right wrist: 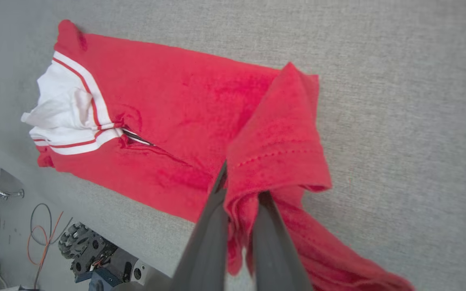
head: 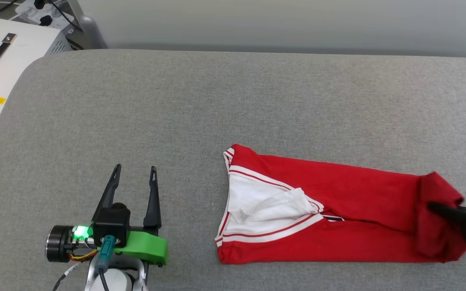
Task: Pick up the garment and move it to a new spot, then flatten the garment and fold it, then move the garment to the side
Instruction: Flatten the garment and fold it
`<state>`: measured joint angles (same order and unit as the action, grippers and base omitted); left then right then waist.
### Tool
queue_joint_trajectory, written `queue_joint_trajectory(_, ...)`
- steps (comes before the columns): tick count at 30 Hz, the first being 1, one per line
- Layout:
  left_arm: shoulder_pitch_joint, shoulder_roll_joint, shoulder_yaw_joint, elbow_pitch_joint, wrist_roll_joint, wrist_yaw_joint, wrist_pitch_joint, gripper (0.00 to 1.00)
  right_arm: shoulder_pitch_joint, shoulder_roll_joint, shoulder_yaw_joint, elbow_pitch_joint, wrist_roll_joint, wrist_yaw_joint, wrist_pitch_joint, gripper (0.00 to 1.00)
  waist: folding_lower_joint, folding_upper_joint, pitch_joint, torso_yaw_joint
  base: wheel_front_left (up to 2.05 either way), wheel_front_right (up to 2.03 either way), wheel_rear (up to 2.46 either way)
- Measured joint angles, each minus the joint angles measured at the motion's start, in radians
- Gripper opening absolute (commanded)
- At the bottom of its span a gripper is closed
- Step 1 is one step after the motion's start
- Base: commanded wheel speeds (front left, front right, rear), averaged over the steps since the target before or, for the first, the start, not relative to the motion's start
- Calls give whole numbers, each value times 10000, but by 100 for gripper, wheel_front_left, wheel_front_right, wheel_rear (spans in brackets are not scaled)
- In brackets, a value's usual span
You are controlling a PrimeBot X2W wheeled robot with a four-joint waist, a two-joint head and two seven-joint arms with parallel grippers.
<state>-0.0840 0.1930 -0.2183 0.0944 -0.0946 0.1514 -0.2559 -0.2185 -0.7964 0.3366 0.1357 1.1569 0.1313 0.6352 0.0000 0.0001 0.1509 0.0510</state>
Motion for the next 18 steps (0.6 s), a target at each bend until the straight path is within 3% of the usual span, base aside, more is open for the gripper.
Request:
queue_joint_trajectory(7, -44, -178, 19, 2, 167, -259, 0, 100, -1318, 880, 823, -1388, -947, 0, 1014, 0, 0, 0, 240, 201, 0, 0, 0)
queue_joint_trajectory(18, -327, -456, 71, 4, 416, -437, 0, 100, -3894, 2717, 3172, -767, -2063, 0, 1743, 0, 0, 0, 781, 726, 0, 0, 0)
